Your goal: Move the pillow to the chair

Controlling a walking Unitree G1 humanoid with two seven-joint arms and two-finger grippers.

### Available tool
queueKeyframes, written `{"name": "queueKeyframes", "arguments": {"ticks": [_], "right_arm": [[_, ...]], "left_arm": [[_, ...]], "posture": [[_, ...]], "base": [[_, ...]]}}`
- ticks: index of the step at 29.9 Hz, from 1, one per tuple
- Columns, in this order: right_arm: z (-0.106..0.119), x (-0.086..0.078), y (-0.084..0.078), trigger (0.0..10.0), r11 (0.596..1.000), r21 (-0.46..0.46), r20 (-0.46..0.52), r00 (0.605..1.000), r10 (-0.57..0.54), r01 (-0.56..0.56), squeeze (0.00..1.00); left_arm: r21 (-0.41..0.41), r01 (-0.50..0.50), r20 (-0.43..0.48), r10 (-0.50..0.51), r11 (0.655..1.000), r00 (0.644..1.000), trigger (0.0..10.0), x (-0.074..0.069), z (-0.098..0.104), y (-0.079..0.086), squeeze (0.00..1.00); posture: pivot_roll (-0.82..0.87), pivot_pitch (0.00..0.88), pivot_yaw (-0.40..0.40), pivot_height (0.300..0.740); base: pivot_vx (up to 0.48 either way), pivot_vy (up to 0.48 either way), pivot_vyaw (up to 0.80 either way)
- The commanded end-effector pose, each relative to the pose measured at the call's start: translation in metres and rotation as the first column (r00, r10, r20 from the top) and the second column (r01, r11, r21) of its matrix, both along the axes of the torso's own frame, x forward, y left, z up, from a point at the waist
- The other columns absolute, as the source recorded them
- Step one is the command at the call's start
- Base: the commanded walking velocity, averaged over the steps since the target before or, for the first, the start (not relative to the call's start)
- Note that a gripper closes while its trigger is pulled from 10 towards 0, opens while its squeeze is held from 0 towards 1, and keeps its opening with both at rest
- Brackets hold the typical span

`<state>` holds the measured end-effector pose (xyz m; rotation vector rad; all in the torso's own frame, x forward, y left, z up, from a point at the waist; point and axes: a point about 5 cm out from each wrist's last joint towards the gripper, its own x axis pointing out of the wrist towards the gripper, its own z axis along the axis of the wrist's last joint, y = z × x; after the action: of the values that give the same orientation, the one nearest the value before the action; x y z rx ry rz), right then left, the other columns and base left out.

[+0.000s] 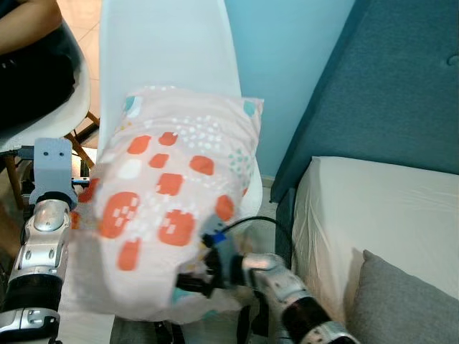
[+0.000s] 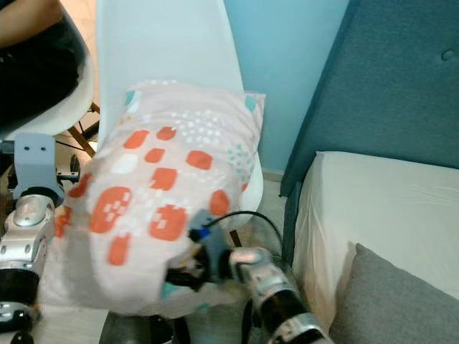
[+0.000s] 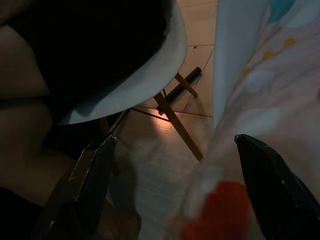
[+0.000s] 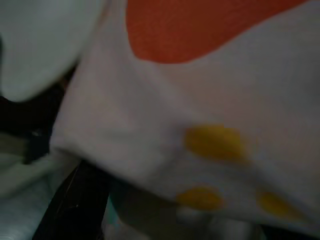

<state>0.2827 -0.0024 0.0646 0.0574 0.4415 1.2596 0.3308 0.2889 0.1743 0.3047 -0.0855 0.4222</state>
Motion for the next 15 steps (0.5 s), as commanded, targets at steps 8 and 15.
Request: {"name": "queueKeyframes", "arguments": {"ticks": [8,15], "right_arm": [[0.017,0.002,0.043,10.0,0.993,0.049,0.036,0.993,-0.111,0.109,0.0],[0.037,0.015,0.061,10.0,0.912,0.165,-0.036,0.926,-0.376,0.377,0.0]], "left_arm": [[0.013,0.025,-0.01,-0.025,1.0,1.0,10.0,0.003,0.001,-0.008,0.0],[0.007,0.046,-0.015,-0.046,0.999,0.999,10.0,0.007,0.0,-0.015,0.0]], "posture": [[0.04,0.202,-0.053,0.563],[0.04,0.203,-0.047,0.563]], "base": [[0.0,0.0,0.0],[0.0,0.0,0.0]]}}
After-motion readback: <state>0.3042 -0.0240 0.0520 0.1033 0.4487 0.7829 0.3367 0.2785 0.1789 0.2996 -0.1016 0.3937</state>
